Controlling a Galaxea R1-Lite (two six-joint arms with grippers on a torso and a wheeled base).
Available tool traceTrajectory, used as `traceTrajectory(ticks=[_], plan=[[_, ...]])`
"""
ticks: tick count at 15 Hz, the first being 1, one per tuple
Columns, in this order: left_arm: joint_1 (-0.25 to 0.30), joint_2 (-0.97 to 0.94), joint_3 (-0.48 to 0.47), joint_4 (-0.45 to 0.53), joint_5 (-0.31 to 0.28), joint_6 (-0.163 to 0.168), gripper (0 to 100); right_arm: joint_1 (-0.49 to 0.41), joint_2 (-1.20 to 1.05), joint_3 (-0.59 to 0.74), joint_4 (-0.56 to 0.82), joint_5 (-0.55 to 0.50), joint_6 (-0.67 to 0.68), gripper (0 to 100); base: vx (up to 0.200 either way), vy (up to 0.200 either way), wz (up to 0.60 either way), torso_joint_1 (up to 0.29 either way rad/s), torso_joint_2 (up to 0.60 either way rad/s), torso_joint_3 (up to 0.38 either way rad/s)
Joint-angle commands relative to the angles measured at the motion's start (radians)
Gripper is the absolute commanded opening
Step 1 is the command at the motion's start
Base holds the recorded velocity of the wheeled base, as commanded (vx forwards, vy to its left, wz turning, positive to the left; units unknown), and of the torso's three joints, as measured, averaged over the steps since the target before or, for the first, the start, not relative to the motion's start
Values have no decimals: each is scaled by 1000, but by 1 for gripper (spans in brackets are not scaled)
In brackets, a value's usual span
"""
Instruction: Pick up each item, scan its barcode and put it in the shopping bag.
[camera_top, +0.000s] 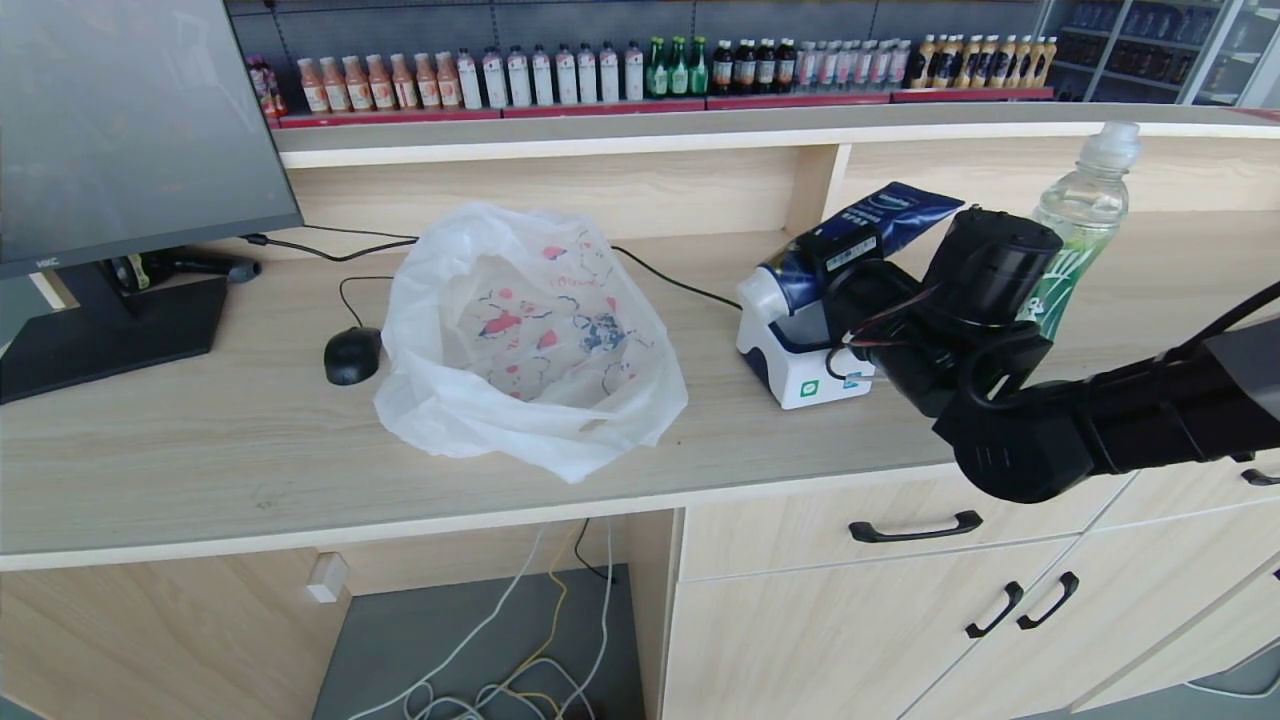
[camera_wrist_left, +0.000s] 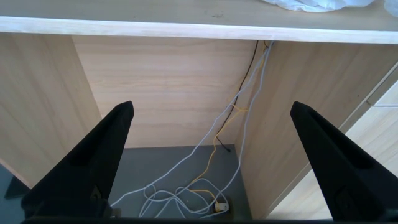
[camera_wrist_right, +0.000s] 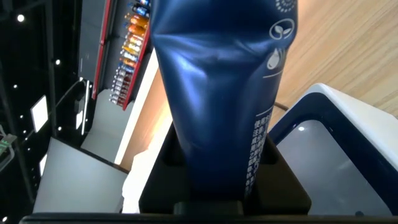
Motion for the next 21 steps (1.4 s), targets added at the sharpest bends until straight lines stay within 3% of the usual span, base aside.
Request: traceTrajectory(ticks=[1,5,11,15,21], plan=[[-2,0,0,0,0,0,100,-1,2,-1,1,0,1,0,0,0,0,0,0,0],[0,0,0,0,0,0,100,3,-37,-6,0,-1,-8,0,0,0,0,0,0,0],[0,0,0,0,0,0,100,55,-159,4,-13,-3,-163,0,0,0,0,0,0,0],[-2,0,0,0,0,0,100,117,-202,96,-168,-38,-315,0,0,0,0,0,0,0],[0,0,0,0,0,0,100,134,-207,228,-367,17,-620,0,0,0,0,0,0,0]])
